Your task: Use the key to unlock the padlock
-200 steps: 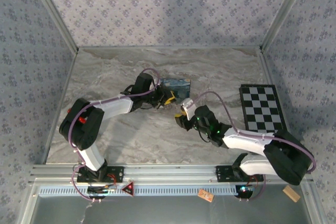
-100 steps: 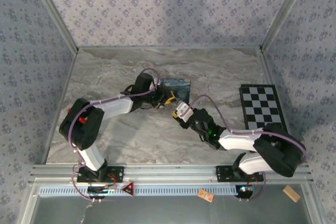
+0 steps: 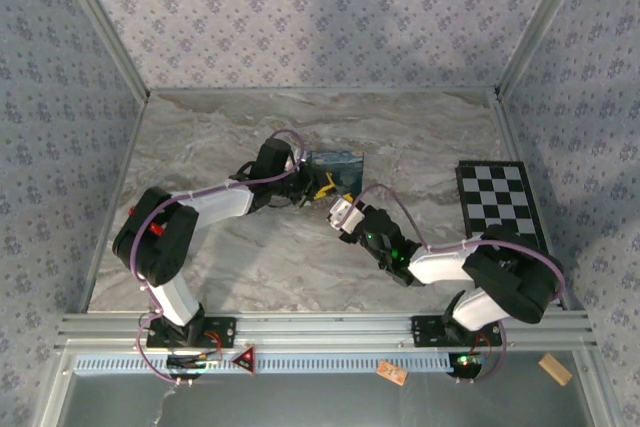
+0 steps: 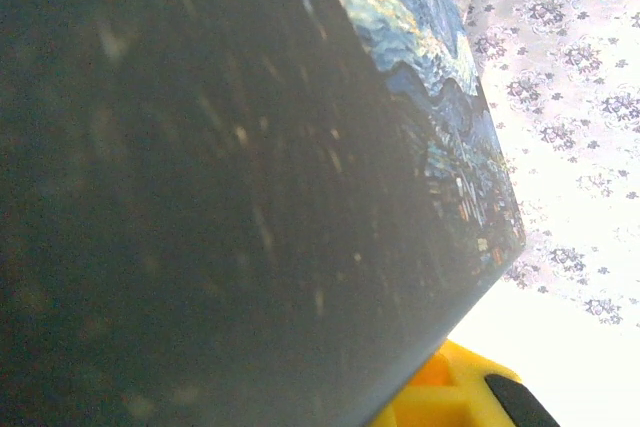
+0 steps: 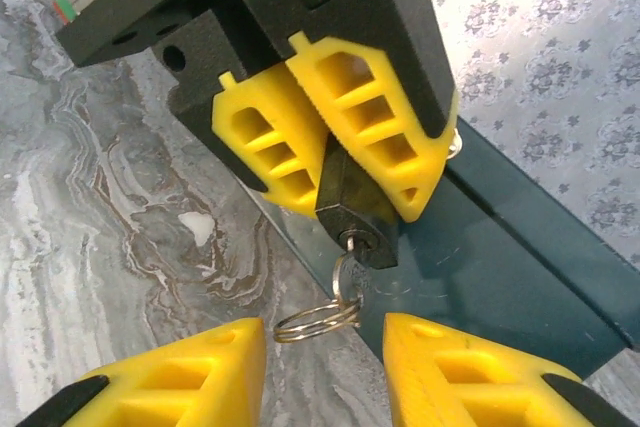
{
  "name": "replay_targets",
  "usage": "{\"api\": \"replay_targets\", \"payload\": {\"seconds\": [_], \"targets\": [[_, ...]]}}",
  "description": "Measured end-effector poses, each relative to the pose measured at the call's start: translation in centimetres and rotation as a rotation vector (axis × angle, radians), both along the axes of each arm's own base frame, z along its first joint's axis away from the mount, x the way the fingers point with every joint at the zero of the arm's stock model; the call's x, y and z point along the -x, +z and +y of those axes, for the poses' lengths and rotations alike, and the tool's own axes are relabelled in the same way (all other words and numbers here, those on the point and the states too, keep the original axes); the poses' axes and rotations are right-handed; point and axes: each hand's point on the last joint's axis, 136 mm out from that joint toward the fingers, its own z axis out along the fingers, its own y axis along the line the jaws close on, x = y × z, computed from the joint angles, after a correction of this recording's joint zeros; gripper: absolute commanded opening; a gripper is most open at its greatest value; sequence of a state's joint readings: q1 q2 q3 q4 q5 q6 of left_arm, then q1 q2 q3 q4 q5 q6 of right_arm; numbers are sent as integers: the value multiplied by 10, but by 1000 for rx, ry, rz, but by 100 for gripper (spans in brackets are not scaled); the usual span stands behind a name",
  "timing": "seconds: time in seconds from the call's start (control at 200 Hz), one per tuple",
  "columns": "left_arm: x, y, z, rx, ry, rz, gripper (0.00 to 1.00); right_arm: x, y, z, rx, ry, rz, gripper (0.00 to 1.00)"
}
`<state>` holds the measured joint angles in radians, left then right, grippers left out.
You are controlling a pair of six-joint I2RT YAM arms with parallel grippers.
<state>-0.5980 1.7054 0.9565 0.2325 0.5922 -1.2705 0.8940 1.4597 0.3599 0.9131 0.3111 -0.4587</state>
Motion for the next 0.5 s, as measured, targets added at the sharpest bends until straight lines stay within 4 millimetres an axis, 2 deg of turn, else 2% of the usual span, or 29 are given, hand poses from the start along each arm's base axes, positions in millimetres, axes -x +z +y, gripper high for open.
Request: {"api": "replay_targets", "payload": {"seconds": [0.15, 0.39, 0.5], "targets": [[0, 1, -1, 3, -3, -1, 1, 0, 5, 3, -1, -3, -26, 40], [3, 0, -3, 4, -12, 1, 1, -2, 4, 2, 15, -17, -42, 30], [4, 0, -4, 3, -16, 1, 1, -4, 4, 2, 20, -25, -44, 29]]}}
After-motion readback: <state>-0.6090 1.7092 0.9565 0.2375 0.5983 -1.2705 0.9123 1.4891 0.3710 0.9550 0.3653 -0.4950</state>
